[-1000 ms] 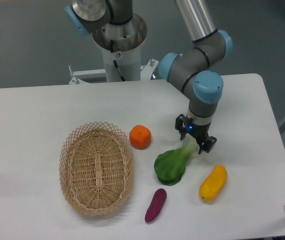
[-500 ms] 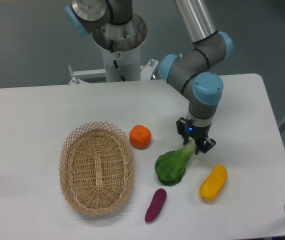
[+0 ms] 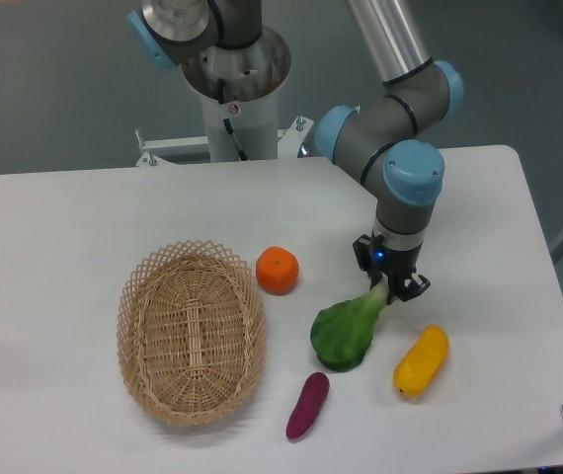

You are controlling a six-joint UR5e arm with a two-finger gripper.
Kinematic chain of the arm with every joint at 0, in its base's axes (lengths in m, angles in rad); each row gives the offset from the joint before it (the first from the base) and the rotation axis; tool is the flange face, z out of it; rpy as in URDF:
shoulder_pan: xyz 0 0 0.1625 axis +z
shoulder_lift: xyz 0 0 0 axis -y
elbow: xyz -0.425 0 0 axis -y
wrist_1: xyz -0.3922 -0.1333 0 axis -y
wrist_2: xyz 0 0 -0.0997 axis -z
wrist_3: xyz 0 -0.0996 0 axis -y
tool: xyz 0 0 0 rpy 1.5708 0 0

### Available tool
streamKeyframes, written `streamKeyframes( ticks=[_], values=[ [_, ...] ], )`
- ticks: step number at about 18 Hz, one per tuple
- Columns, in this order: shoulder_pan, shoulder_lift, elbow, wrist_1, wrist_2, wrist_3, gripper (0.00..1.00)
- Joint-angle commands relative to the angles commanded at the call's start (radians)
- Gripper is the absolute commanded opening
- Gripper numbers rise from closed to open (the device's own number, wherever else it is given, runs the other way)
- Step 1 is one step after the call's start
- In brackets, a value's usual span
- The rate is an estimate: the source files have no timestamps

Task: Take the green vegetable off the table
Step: 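Lift the gripped bok choy up off the table by its stem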

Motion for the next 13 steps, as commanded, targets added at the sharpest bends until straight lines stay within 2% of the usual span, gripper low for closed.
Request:
streamKeyframes(
  ticks=[8, 13],
  values=[
    [0.021, 0.063, 0.038, -0.003, -0.021, 0.002, 0.39],
    [0.093, 0.124, 0.04, -0.005, -0.237, -0.015, 0.4]
  ],
)
